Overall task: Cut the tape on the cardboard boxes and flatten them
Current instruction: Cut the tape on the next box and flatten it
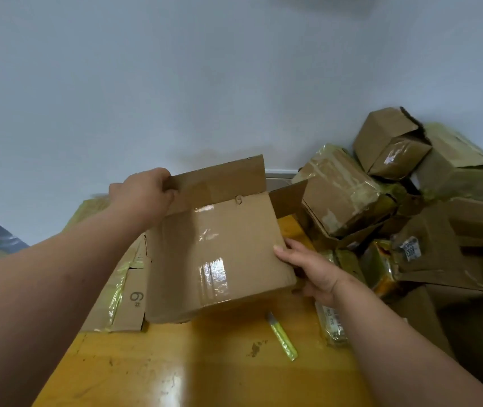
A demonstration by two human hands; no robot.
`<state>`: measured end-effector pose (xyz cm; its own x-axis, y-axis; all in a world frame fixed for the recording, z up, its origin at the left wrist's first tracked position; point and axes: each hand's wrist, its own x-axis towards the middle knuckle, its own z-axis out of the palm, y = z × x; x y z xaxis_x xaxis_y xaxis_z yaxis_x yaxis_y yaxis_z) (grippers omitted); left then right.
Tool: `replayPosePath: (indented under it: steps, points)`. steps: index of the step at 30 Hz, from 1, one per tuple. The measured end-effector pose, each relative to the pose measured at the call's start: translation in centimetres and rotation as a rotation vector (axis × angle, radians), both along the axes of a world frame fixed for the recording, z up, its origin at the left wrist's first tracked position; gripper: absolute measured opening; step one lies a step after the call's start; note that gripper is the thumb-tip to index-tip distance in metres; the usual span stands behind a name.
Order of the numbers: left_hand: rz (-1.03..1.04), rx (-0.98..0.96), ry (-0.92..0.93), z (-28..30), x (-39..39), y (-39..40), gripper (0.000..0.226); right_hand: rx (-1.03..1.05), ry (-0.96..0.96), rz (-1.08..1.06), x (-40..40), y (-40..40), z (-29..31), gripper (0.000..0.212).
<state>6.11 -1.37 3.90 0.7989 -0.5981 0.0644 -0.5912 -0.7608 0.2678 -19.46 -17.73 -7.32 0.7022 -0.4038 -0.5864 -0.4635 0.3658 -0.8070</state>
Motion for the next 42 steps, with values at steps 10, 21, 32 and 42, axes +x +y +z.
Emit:
replayPosePath:
  steps: [10, 21, 32, 42]
  points:
    - [-0.427, 0.554, 0.215, -10.0, -7.3, 3.4, 0.116, -0.26, 0.338, -0.058, 0.9, 3.3, -2.4, 0.056]
    - [-0.413, 0.562, 0.242, -10.8, -7.4, 6.8, 0.12, -0.225, 0.238, -0.018, 1.1, 3.5, -3.0, 0.056]
    - [-0.228, -0.051, 0.113, -1.6, -2.9, 1.8, 0.045, -0.466, -0.07, -0.341, 1.8, 2.1, 2.2, 0.055]
    - [-0.401, 0.451, 0.108, -5.1, -6.1, -0.3, 0.106, -0.745, 0.272, -0.179, 3.4, 1.6, 1.9, 0.046]
